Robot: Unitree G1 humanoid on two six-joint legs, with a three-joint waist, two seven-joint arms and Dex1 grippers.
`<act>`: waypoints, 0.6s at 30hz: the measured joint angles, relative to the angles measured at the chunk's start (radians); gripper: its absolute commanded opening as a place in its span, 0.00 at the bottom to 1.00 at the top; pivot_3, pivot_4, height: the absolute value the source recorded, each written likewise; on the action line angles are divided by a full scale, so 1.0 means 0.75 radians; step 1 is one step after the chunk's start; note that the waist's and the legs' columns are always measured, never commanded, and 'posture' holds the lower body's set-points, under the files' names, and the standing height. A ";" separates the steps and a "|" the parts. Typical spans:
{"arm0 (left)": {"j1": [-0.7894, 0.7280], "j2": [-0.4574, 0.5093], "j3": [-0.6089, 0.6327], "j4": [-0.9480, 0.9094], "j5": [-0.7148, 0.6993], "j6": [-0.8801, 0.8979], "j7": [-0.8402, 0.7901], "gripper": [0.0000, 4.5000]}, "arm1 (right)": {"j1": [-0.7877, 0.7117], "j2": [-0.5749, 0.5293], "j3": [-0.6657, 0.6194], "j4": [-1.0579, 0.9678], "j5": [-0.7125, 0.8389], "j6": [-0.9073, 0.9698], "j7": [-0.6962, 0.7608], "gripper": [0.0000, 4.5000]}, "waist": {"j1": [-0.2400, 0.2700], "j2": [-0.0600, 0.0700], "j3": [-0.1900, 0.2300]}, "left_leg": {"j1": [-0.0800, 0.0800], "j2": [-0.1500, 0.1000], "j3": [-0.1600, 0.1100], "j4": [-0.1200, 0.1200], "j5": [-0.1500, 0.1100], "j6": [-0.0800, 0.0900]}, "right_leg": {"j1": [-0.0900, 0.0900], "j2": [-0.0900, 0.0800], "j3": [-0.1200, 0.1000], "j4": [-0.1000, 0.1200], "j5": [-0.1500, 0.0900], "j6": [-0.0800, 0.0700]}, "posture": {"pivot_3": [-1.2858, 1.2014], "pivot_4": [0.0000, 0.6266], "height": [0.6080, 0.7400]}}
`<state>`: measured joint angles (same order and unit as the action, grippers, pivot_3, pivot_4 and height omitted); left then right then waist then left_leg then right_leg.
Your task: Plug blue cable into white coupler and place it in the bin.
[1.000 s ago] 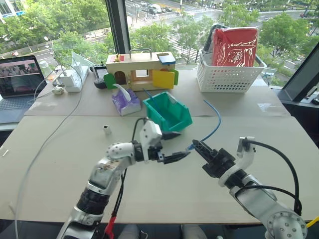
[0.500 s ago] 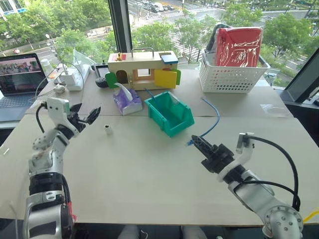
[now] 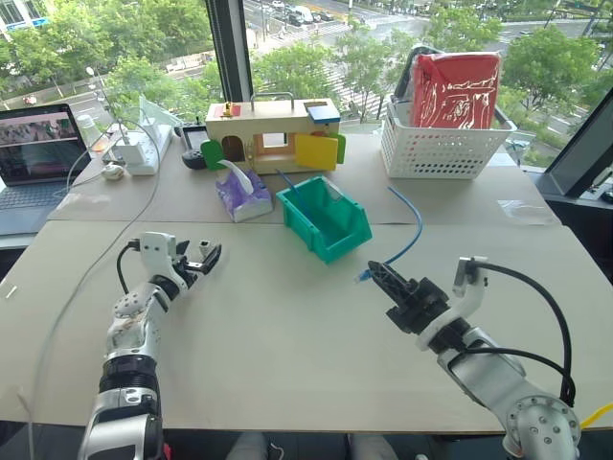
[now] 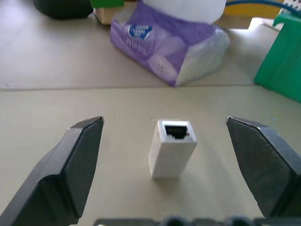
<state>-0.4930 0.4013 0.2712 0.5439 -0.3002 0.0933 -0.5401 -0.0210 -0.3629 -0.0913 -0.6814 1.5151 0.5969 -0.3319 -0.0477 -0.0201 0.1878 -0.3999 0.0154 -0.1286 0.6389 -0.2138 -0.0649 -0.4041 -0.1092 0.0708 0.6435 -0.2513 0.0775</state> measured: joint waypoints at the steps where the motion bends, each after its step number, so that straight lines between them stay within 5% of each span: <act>1: -0.008 -0.003 -0.006 0.021 0.011 -0.021 0.008 1.00 | 0.002 0.000 0.000 0.000 0.000 -0.003 0.000 0.00 | 0.000 0.000 0.000 | 0.000 0.000 0.000 0.000 0.000 0.000 | 0.000 0.000 0.000 0.000 0.000 0.000 | 0.52 0.24 1.00; 5: -0.058 -0.005 -0.015 0.091 0.043 -0.053 0.065 0.83 | 0.005 0.001 0.000 -0.001 -0.001 -0.007 0.000 0.00 | 0.001 0.000 0.000 | 0.001 0.000 0.000 0.000 0.000 0.000 | 0.000 0.000 0.000 0.000 0.000 0.000 | 0.52 0.24 1.00; 13: -0.065 -0.002 -0.016 0.132 0.047 -0.095 0.075 0.19 | 0.012 0.001 0.000 -0.005 -0.002 -0.012 -0.001 0.00 | -0.003 0.000 0.000 | 0.002 0.000 0.000 0.000 0.000 0.000 | 0.001 0.000 0.000 0.002 0.000 0.000 | 0.52 0.24 1.00; 18: -0.061 0.009 -0.018 0.132 0.031 -0.098 -0.012 0.14 | 0.012 0.000 0.000 -0.009 -0.002 -0.020 -0.001 0.00 | -0.002 0.000 0.000 | 0.002 0.000 0.000 0.000 0.000 0.000 | 0.001 0.000 0.000 0.002 0.000 0.000 | 0.52 0.24 1.00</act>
<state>-0.5387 0.4082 0.2574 0.6431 -0.2767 0.0201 -0.5487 -0.0118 -0.3631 -0.0912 -0.6881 1.5134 0.5819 -0.3329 -0.0494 -0.0201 0.1875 -0.3988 0.0154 -0.1285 0.6389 -0.2138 -0.0650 -0.4035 -0.1092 0.0710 0.6451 -0.2514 0.0775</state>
